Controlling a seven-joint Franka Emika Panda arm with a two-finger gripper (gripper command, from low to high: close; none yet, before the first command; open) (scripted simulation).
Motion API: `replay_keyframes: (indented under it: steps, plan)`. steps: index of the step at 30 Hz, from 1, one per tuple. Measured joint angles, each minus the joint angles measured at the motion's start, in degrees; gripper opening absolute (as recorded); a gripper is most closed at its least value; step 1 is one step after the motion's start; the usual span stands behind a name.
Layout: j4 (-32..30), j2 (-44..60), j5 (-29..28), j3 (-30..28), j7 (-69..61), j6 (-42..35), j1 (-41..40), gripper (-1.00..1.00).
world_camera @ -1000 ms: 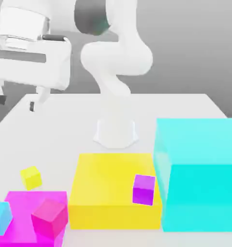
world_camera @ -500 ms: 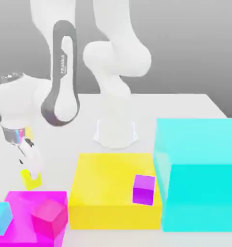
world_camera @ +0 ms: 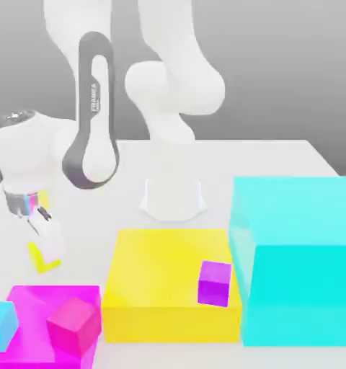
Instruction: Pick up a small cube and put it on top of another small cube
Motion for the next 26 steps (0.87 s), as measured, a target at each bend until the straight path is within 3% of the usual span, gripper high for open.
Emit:
replay_keyframes:
  steps: [17, 20, 21, 26]
  plan:
    - [33.6, 4.7, -1.8, 4.5, 32.6, -28.8, 10.0, -1.00]
    - [35.1, 8.7, -1.3, 5.0, 34.6, -26.3, 10.6, -1.00]
    - [34.8, 10.5, -0.9, 5.0, 34.5, -24.2, 10.8, 1.00]
    - [34.8, 10.5, -0.9, 5.0, 34.4, -24.2, 10.8, 1.00]
